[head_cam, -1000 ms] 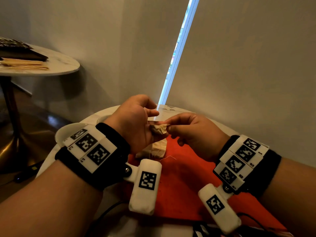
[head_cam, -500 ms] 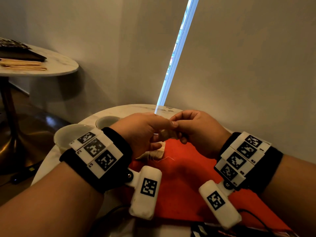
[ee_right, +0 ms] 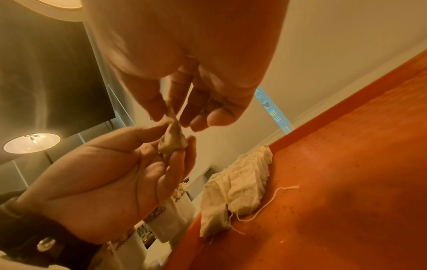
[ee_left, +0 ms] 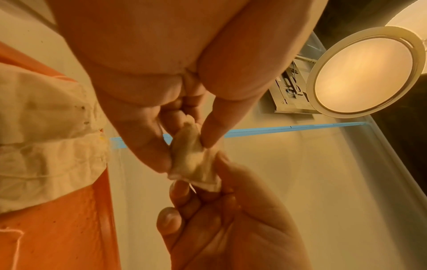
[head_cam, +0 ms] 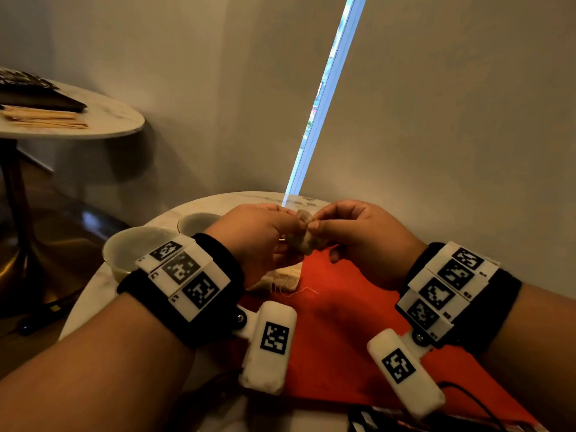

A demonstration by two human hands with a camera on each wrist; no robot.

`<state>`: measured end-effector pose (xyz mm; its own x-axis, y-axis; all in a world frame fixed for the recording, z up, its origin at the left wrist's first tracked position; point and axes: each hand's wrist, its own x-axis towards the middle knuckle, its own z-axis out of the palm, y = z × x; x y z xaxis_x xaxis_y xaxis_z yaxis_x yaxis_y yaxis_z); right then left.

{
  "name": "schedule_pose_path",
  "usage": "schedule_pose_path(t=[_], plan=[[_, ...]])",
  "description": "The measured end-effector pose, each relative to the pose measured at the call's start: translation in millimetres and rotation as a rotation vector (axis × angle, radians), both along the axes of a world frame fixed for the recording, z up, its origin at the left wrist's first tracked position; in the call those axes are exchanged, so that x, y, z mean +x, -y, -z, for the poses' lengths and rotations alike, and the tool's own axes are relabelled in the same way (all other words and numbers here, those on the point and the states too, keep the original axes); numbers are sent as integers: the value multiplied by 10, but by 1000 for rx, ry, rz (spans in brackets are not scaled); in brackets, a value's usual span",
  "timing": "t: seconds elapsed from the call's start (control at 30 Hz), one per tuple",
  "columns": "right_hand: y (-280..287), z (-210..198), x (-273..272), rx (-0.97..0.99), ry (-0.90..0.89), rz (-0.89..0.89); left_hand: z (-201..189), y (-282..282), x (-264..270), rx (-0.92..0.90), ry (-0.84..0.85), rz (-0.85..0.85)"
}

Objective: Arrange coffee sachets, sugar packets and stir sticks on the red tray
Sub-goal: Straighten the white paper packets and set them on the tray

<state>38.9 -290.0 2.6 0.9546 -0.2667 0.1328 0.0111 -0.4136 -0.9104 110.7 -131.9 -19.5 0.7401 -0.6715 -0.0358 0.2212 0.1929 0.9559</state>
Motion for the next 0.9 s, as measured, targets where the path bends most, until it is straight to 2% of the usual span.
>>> schedule_pose_path(t=[0.1,0.2,0.27,0.4,0.5,0.8,0.9], plan=[[18,1,19,-57,-10,55,-31,-18,-13,19,28,-14],[78,-7,56,-108,-77,96,-94,-39,27,12,22,-124],[105,13,94,-150,-186,90,-147,-79,59,-20,-36,-172],[65,109,179,-331,-469,-8,-181,-118,128,-20,-111,-148],[20,179,267,-363,-575,-43,-161,-104,154,4,-132,-135],[-8,270,389,-434,-561,5,-155,-97,137,62,-146,-123],[-3,256,334,-352,-525,11,-158,-103,139,68,-147,-124]])
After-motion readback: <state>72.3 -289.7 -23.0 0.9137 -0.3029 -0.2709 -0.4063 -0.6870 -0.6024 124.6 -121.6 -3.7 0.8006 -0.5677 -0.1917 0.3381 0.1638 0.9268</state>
